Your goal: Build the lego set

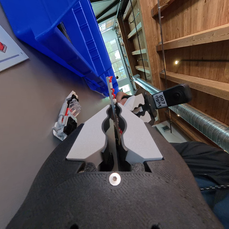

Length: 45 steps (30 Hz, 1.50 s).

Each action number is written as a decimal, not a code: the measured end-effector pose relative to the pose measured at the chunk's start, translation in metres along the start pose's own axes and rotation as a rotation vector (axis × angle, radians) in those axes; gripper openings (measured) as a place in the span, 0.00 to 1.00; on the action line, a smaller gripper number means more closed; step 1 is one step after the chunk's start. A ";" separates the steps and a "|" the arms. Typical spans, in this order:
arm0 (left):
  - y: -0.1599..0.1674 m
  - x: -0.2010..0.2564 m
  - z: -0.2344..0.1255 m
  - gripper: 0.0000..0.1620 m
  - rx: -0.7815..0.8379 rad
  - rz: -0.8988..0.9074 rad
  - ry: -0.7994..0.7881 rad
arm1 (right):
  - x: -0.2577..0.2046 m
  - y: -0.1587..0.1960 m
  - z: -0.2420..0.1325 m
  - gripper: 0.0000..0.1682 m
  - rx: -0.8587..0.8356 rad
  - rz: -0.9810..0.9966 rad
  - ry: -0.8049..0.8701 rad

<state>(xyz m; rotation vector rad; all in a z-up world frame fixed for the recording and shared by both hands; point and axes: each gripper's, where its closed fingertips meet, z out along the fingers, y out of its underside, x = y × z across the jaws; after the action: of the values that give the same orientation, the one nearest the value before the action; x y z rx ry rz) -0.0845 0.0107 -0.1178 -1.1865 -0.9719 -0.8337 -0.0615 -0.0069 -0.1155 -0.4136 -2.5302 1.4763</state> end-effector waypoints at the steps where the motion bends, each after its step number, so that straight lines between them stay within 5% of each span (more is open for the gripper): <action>1: 0.000 0.000 0.000 0.03 0.000 0.000 -0.001 | 0.000 0.000 0.000 0.05 -0.001 0.001 0.001; 10: -0.006 -0.003 -0.004 0.03 0.020 0.004 -0.015 | 0.004 0.005 -0.016 0.06 0.030 0.043 0.040; 20: -0.032 -0.003 -0.028 0.03 0.096 0.014 -0.030 | 0.009 0.080 -0.044 0.10 -0.097 0.153 0.131; 33: -0.054 -0.011 -0.050 0.03 0.165 0.040 -0.077 | -0.066 0.036 0.060 0.21 -0.110 0.068 0.004; 45: -0.051 -0.009 -0.046 0.03 0.158 0.040 -0.070 | -0.068 0.048 0.082 0.20 -0.252 0.021 0.052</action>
<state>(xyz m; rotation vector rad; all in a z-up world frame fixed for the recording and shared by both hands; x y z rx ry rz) -0.1269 -0.0441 -0.1125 -1.1011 -1.0481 -0.6748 -0.0143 -0.0739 -0.1989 -0.5092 -2.6854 1.1391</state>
